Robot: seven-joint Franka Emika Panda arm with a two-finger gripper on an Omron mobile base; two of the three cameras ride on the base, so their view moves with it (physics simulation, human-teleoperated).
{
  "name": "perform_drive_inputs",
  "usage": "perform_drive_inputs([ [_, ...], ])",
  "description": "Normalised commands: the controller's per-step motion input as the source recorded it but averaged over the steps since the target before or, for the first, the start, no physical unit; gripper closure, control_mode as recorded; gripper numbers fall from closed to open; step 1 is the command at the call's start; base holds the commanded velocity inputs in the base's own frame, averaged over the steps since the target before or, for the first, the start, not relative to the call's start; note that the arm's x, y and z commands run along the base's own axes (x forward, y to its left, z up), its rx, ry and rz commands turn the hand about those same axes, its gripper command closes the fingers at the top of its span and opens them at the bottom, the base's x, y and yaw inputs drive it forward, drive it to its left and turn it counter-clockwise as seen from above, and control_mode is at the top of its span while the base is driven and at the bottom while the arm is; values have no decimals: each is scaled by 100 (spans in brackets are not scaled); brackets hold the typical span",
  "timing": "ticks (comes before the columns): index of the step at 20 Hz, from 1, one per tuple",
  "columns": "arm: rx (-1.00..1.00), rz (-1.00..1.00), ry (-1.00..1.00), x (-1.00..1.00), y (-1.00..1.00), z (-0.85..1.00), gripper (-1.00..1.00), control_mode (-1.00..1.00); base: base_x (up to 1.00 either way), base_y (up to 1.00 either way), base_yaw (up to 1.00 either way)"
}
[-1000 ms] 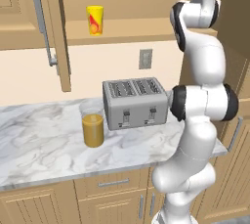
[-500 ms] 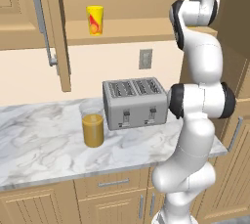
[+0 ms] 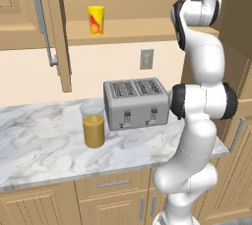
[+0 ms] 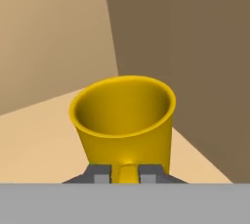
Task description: There is a tray on the dining counter. Grab the cup, mug, and pitcher and place them on the tray. The pitcher may be placed next to the tray if it cannot fit the tray.
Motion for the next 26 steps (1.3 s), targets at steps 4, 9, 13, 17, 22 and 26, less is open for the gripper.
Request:
perform_drive_inputs([
  [4, 0, -1, -1, 8, 7, 0, 100, -100, 0, 0, 0],
  [9, 0, -2, 0, 6, 38, 15, 100, -100, 0, 0, 0],
  [13, -5, 0, 0, -17, 44, 22, 100, -100, 0, 0, 0],
  [17, -6, 0, -1, -30, 43, 8, 100, -100, 0, 0, 0],
  [22, -4, -1, -5, -63, 27, 1, 100, -100, 0, 0, 0],
  [26, -1, -6, -5, -71, 28, 5, 100, -100, 0, 0, 0],
])
